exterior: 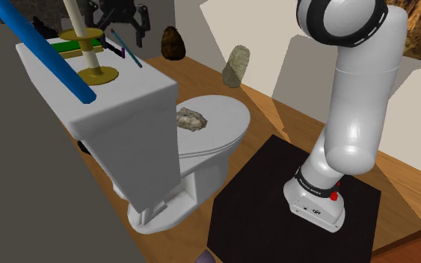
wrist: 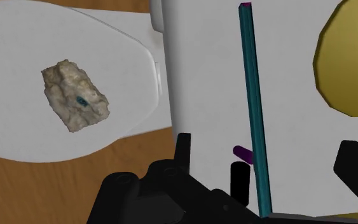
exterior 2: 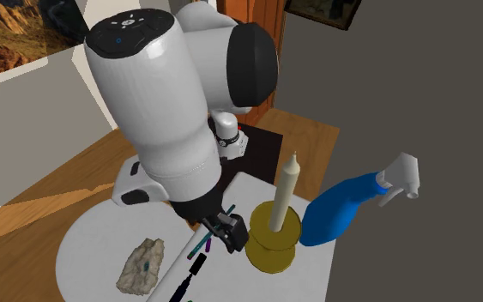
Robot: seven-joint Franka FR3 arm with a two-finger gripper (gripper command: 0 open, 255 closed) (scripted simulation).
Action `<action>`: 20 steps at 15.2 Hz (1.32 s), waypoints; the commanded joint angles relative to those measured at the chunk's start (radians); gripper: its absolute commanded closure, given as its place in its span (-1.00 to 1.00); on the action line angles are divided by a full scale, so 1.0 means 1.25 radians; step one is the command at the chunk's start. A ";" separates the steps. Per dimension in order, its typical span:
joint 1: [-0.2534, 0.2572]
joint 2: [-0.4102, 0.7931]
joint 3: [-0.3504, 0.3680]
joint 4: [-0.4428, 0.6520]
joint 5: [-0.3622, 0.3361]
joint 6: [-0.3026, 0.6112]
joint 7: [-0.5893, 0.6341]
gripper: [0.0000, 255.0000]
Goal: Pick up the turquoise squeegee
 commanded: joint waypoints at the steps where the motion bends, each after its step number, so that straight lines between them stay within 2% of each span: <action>1: -0.005 -0.013 0.000 -0.043 0.005 0.030 -0.003 -1.00; 3: -0.009 -0.026 -0.001 -0.089 0.009 0.064 -0.007 -1.00; 5: -0.009 -0.026 -0.001 -0.089 0.009 0.064 -0.007 -1.00; 6: -0.008 -0.023 -0.001 -0.084 0.008 0.062 -0.007 1.00; 15: -0.009 -0.026 -0.001 -0.089 0.009 0.064 -0.007 1.00; 20: 0.000 0.001 0.000 0.005 0.000 -0.004 0.001 1.00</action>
